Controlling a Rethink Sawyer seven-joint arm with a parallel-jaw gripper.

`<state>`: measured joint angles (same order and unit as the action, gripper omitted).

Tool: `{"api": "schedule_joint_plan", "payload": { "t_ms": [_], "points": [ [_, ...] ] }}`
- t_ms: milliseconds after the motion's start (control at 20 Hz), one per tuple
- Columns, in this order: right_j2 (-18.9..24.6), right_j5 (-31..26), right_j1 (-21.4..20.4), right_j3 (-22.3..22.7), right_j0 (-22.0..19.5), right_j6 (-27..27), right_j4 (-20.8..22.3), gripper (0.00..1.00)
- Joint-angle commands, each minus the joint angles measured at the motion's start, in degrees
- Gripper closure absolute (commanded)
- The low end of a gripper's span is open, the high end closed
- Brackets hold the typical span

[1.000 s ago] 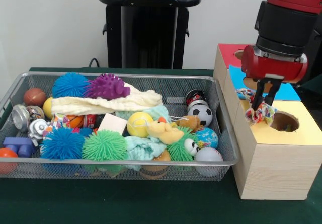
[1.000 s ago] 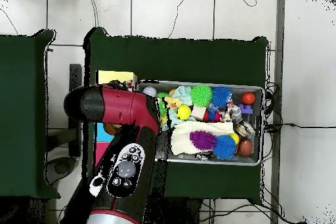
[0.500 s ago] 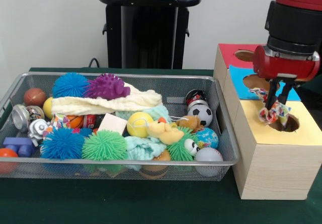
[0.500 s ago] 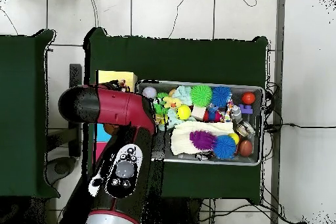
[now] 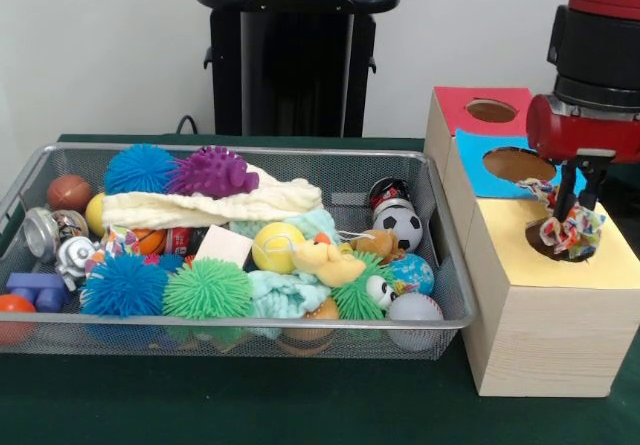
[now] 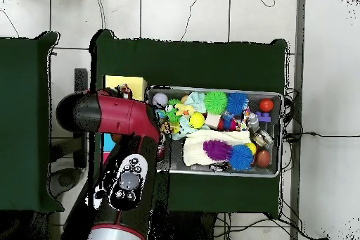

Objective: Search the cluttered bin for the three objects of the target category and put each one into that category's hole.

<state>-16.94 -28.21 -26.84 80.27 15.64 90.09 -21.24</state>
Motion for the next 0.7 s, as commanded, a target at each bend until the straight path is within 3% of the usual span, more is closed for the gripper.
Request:
{"api": "schedule_joint_plan", "payload": {
  "t_ms": [50,700],
  "points": [
    [5.5,4.3,2.1,6.2,0.9,16.0,-2.0,1.00],
    [3.7,8.8,5.8,6.2,2.5,16.8,-1.5,1.00]
  ]
}}
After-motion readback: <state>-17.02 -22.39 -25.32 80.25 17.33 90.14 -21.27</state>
